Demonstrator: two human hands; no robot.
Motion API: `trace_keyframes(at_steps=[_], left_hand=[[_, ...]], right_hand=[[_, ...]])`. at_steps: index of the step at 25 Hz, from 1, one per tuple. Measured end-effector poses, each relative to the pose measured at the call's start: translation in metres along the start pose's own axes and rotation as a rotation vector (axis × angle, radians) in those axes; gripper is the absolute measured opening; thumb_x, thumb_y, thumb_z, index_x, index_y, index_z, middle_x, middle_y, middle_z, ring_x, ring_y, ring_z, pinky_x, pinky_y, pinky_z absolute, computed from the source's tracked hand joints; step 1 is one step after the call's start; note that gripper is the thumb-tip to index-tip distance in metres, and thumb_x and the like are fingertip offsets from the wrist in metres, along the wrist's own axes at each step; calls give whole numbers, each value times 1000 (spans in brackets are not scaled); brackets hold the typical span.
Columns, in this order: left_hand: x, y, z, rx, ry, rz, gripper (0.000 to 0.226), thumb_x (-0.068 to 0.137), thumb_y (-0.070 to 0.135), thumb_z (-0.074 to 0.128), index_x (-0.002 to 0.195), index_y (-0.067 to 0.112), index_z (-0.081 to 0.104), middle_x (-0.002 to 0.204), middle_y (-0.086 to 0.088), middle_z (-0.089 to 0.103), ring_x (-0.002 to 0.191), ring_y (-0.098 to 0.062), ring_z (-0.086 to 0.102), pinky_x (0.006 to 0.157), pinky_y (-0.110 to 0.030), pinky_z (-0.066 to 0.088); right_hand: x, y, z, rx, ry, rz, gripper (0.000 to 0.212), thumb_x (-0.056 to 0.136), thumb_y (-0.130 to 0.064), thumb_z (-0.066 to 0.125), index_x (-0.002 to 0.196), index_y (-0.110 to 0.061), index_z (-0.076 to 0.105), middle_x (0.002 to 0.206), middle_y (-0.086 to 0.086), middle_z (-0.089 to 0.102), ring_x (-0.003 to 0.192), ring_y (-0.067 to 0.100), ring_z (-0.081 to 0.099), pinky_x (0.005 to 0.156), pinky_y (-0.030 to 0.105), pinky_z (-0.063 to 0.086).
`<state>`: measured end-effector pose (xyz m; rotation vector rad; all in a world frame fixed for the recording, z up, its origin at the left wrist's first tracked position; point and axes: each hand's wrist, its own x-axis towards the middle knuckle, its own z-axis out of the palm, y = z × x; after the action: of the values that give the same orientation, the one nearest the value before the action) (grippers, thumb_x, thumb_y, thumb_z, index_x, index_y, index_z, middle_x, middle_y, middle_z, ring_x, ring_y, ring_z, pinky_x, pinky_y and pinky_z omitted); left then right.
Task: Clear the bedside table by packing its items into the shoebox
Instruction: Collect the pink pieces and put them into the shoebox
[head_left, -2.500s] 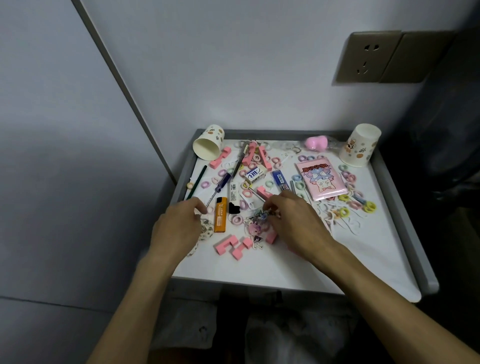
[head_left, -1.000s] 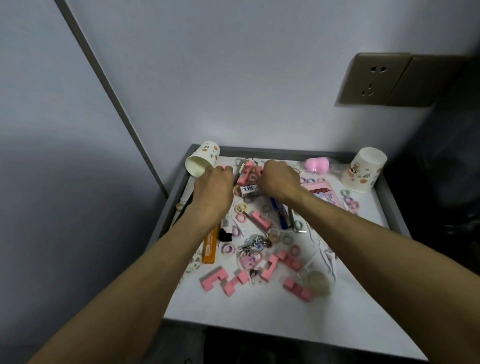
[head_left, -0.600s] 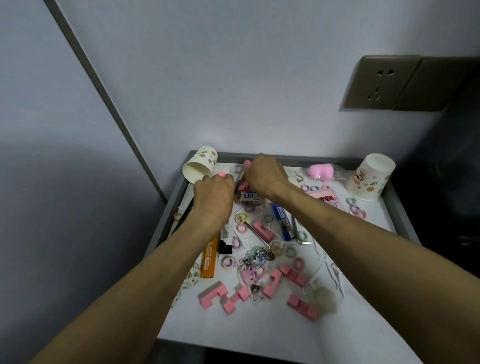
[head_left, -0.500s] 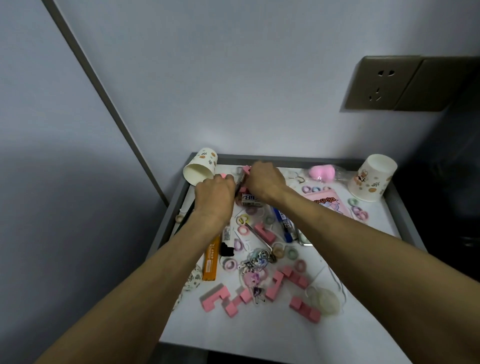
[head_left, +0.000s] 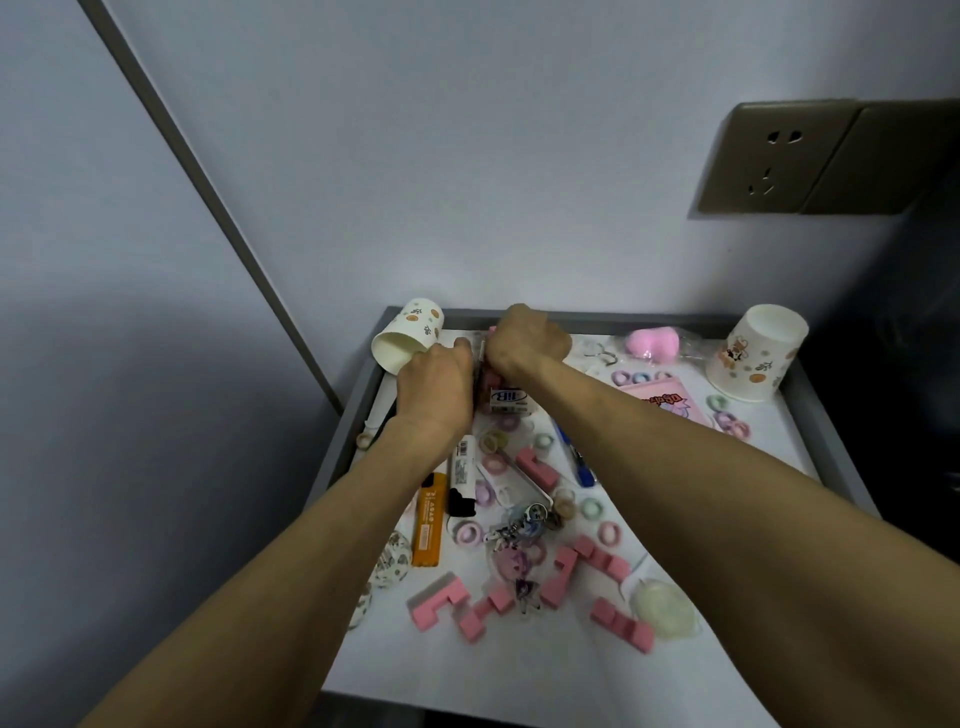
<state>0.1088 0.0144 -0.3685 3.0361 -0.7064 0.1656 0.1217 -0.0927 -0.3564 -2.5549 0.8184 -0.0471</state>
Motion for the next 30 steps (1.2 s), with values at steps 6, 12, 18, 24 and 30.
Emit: trace_keyframes(at_steps=[6, 12, 18, 24, 30], left_hand=[[1, 1, -2, -6, -35, -21, 30, 90, 5, 58, 119, 8, 48, 109, -16, 65, 101, -35, 64, 64, -36, 43], [-3, 0, -7, -6, -39, -26, 24, 90, 2, 57, 113, 6, 60, 113, -16, 60, 98, -34, 63, 64, -35, 39], [-2, -12, -13, -335, -25, -153, 19, 96, 7, 49, 111, 10, 61, 102, -12, 67, 80, -24, 57, 65, -36, 48], [-17, -16, -21, -1045, -177, -355, 17, 98, 4, 48, 95, 16, 59, 73, -8, 69, 56, -19, 61, 60, -34, 57], [-19, -22, -20, -1313, -249, -485, 10, 98, 6, 43, 96, 9, 52, 72, -5, 44, 56, -14, 38, 46, -23, 34]], right_hand=[[-4, -8, 4, -59, -14, -106, 6, 88, -19, 54, 83, -17, 55, 105, 8, 68, 97, 26, 63, 68, 29, 39], [-5, -3, -4, -18, -71, -57, 14, 88, -10, 51, 93, -13, 64, 108, 10, 67, 97, 28, 63, 68, 29, 40], [6, 16, -26, 131, -170, -92, 18, 87, 0, 60, 72, -9, 55, 91, 13, 68, 70, 24, 62, 55, 28, 45], [-2, 30, -27, 179, -150, -130, 19, 90, -19, 65, 76, -10, 57, 84, 7, 61, 66, 18, 56, 56, 27, 43], [-8, 33, -16, -7, -116, -180, 34, 90, -34, 65, 67, -16, 49, 80, 4, 63, 70, 19, 59, 58, 30, 45]])
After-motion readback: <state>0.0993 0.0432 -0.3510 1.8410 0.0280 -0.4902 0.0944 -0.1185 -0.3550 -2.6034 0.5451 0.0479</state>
